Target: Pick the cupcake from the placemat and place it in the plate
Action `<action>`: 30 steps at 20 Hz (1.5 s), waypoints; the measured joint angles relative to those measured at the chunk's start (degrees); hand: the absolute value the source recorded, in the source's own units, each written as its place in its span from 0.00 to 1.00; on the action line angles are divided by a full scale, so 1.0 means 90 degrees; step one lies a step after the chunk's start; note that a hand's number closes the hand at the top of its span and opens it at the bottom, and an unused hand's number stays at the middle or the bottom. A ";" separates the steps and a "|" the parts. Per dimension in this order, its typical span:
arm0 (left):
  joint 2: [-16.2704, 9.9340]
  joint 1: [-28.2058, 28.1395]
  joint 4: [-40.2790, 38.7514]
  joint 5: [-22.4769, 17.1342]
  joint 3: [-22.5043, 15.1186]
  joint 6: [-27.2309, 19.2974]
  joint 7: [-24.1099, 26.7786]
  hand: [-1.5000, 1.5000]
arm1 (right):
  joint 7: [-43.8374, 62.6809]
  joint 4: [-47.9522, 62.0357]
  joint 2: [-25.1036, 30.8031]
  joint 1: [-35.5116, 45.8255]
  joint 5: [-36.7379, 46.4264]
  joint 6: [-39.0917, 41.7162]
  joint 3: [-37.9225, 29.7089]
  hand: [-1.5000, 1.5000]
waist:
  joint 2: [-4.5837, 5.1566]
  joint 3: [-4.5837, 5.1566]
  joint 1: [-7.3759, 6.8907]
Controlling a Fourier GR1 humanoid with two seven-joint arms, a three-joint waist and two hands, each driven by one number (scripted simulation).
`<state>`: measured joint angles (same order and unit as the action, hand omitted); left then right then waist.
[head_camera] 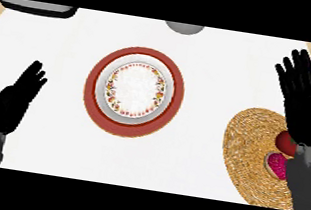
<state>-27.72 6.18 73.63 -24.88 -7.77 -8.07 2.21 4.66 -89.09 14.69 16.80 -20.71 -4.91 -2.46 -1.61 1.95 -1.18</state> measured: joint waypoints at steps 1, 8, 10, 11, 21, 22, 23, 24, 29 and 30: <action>-0.0002 0.0056 0.0063 0.0012 0.0014 -0.0008 -0.0002 0.50 | -0.0037 -0.0061 -0.0022 0.0006 0.0050 0.0091 0.0129 1.00 | 0.0035 -0.0048 0.0022; -0.0275 0.0748 0.0674 0.0437 -0.0064 0.0001 0.0259 0.50 | -0.0319 -0.0461 0.0749 0.0303 0.1257 0.1532 0.1646 1.00 | 0.0011 -0.0123 0.0071; -0.0289 0.0876 0.0797 0.0502 -0.0100 -0.0013 0.0262 0.50 | -0.0405 -0.0488 0.1183 0.0203 0.2202 0.1542 0.2091 1.00 | 0.0025 -0.0146 0.0130; -0.0312 0.0924 0.0855 0.0526 -0.0101 -0.0009 0.0256 0.50 | -0.0572 -0.0453 0.1155 -0.0038 0.2616 0.1333 0.2308 0.00 | 0.0052 -0.0164 0.0151; -0.0299 0.1017 0.1596 0.0806 -0.0110 -0.0189 -0.0225 0.50 | -0.3591 -0.0156 0.0710 -0.2249 0.2645 0.0407 0.2047 0.00 | 0.0157 -0.0224 0.0184; -0.0241 0.0960 0.1628 0.0874 -0.0131 -0.0197 -0.0208 0.50 | -0.3658 -0.0347 0.0792 -0.2380 0.2613 0.0424 0.1945 0.00 | 0.0158 -0.0223 0.0186; -0.0236 0.0993 0.1673 0.0908 -0.0116 -0.0198 -0.0306 0.50 | -0.3601 -0.0574 0.0846 -0.2451 0.2653 0.0384 0.1881 0.00 | 0.0159 -0.0221 0.0188; -0.0221 0.1022 0.1659 0.0929 -0.0089 -0.0192 -0.0337 0.50 | -0.3483 -0.0817 0.0977 -0.2498 0.2671 0.0394 0.1777 0.00 | 0.0160 -0.0220 0.0194; -0.0181 0.1061 0.1806 0.1001 -0.0065 -0.0206 -0.0523 0.50 | -0.2482 -0.1626 0.1882 -0.2564 0.3130 0.0506 0.1342 0.00 | 0.0153 -0.0207 0.0207; -0.0179 0.1046 0.1846 0.1015 -0.0078 -0.0204 -0.0533 0.50 | -0.2193 -0.1666 0.2108 -0.2538 0.3274 0.0584 0.1294 0.00 | 0.0153 -0.0202 0.0190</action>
<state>-29.33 15.59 90.25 -15.75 -8.47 -9.91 -2.59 -15.08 -104.08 33.66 -6.04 8.76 0.34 9.19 -0.24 0.13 0.52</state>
